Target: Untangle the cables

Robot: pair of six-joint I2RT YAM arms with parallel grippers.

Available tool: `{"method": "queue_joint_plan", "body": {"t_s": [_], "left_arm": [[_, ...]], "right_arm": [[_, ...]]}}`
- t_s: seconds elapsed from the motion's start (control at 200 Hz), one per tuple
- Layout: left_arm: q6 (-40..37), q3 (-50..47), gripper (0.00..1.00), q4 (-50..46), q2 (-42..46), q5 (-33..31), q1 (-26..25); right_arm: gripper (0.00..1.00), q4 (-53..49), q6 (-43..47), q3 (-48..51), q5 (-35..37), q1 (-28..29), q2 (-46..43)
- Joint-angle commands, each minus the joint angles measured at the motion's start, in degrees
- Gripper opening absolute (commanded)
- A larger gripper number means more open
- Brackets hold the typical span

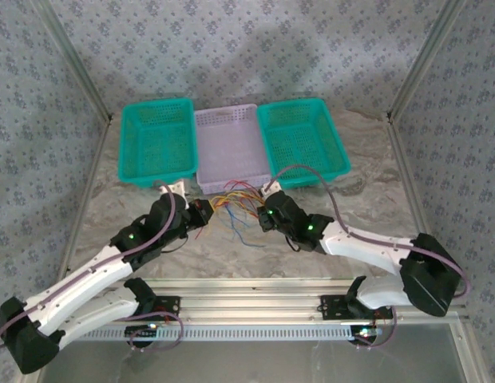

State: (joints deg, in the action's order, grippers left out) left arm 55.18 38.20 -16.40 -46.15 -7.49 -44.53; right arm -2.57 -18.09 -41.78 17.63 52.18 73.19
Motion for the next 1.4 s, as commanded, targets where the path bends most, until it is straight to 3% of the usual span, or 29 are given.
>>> {"method": "queue_joint_plan", "body": {"t_s": [0.0,0.13,0.545,0.819,1.394], "left_arm": [[-3.3,2.0,0.00,-7.8,2.6,-5.4,2.8],[-5.3,2.9,0.00,-10.8,3.5,-5.6,4.3],[-8.6,3.6,0.00,-12.4,0.7,-5.3,6.1],[-12.6,5.4,0.00,-15.8,0.4,-7.3,8.8],[-17.7,6.7,0.00,-17.0,-2.6,-8.2,14.2]], "right_arm": [[0.00,-11.6,-0.2,-0.5,8.6,-3.0,-2.7],[0.00,-15.8,-1.9,-0.6,8.7,-5.5,-5.3],[0.00,-14.7,-7.3,3.1,-4.2,-17.6,-12.9],[0.00,-17.7,-9.7,4.8,-5.0,-22.9,-21.1],[0.00,-24.6,-14.0,5.3,2.6,-30.1,-35.0]]}}
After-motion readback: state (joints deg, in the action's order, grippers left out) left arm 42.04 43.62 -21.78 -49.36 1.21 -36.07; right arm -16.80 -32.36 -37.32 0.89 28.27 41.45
